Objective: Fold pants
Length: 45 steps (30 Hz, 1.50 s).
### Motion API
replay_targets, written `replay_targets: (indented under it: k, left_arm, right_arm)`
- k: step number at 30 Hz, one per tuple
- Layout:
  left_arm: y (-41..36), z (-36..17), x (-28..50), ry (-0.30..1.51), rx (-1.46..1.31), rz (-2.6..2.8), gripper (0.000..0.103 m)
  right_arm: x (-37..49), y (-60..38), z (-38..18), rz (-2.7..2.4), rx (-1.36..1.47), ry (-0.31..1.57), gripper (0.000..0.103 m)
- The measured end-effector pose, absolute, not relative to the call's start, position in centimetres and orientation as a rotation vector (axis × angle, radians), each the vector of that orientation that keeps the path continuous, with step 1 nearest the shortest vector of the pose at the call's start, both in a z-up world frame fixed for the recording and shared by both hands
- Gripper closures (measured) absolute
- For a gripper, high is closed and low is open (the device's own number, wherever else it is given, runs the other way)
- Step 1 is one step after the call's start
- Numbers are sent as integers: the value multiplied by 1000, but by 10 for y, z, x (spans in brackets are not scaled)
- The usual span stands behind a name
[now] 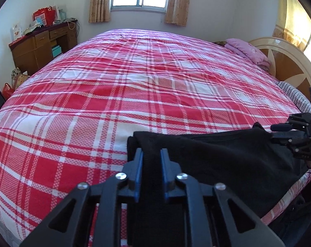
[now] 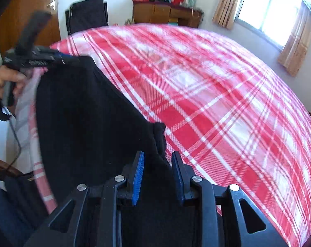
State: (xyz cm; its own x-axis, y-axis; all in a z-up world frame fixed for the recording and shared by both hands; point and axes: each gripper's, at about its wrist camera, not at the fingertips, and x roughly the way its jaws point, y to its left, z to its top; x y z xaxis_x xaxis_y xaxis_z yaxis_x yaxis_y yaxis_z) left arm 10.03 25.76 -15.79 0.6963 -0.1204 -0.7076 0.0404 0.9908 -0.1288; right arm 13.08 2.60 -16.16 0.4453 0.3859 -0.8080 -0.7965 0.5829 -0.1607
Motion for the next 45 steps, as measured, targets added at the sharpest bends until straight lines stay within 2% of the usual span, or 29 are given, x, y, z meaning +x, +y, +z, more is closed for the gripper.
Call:
replay_targets:
  k: [1, 2, 10, 17, 19, 21, 22, 23, 27, 29, 31, 34, 39, 41, 45]
  left_arm:
    - [257, -158, 101, 794, -106, -88, 90]
    - [257, -157, 101, 789, -102, -87, 92]
    - [252, -139, 99, 730, -77, -73, 94]
    - [256, -164, 109, 764, -76, -52, 93]
    - [258, -162, 104, 761, -77, -45, 89]
    - [259, -159, 98, 759, -75, -47, 83]
    - [259, -158, 93, 760, -68, -43, 81]
    - [259, -157, 89, 757, -64, -40, 75]
    - [254, -153, 68, 741, -29, -50, 53]
    - [244, -163, 64, 788, 50, -57, 48]
    - [241, -174, 61, 801, 88, -52, 47]
    - [256, -172, 59, 811, -33, -67, 45]
    - [245, -158, 54, 776, 48, -15, 41]
    - [240, -168, 59, 831, 79, -17, 41]
    - [245, -167, 59, 820, 8, -17, 41]
  right_arm:
    - [134, 29, -168, 785, -583, 824, 87]
    - [134, 30, -171, 793, -578, 832, 92]
    - [132, 8, -134, 758, -442, 730, 96]
    - [140, 17, -171, 727, -494, 817, 95]
    - [140, 14, -168, 729, -474, 824, 89]
    - [139, 9, -163, 711, -468, 820, 74]
    - [138, 4, -158, 699, -464, 807, 61]
    - [135, -4, -152, 695, -453, 796, 58]
    - [111, -29, -140, 696, -485, 794, 58]
    - [92, -41, -141, 727, -527, 805, 58]
    - [74, -52, -152, 745, -564, 851, 58]
    - [61, -66, -178, 689, -647, 909, 58]
    - [56, -98, -164, 673, -505, 855, 58]
    - [60, -107, -167, 653, -471, 867, 52]
    - [63, -120, -174, 608, -433, 876, 52]
